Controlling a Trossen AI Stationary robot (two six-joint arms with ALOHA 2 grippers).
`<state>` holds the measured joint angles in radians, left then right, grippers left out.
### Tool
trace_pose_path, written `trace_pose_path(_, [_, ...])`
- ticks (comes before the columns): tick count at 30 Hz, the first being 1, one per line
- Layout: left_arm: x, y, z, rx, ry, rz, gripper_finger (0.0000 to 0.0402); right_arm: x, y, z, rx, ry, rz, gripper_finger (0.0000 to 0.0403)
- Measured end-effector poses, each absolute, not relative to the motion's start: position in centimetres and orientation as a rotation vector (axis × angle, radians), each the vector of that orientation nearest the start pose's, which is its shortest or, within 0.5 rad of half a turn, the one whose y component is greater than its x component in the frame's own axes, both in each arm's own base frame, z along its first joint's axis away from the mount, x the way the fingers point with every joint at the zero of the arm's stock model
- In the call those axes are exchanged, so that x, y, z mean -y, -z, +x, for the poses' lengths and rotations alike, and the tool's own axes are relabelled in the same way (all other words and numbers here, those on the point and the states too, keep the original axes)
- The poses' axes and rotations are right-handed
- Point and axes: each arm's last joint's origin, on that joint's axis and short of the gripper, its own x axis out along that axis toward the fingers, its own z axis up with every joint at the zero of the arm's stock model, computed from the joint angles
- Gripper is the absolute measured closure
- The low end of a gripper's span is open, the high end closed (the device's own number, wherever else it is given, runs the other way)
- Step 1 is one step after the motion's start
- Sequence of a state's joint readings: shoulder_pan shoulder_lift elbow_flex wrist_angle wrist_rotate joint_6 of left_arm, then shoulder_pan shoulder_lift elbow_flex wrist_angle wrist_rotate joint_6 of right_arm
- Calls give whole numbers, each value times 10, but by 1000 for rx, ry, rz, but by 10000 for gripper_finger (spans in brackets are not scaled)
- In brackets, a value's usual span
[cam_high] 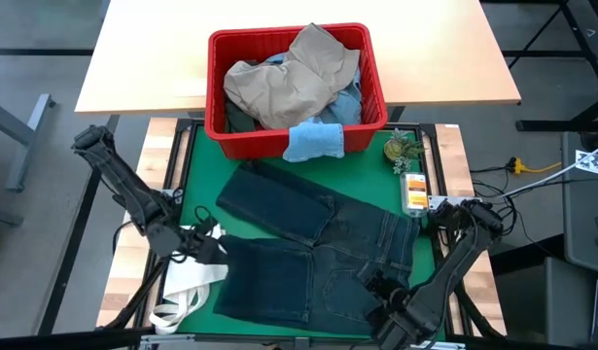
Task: Fold Laundry from Bin
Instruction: Fold the dark blue pants
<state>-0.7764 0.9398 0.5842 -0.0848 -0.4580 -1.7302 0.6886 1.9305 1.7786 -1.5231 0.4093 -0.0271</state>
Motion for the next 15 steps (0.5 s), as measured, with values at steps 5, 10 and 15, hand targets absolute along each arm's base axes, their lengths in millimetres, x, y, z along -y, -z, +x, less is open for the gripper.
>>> trace_pose_path(5, [137, -244, 183, -427, 2, -1426, 401, -215, -279, 282, -1435, -232, -898, 249])
trace_pose_path(10, [143, -240, 215, -325, 104, -1390, 401, -214, -282, 279, -1435, -236, -898, 249])
trace_pose_path(15, [149, -239, 253, -342, 111, -1279, 401, -209, -295, 273, -1410, -227, -895, 249])
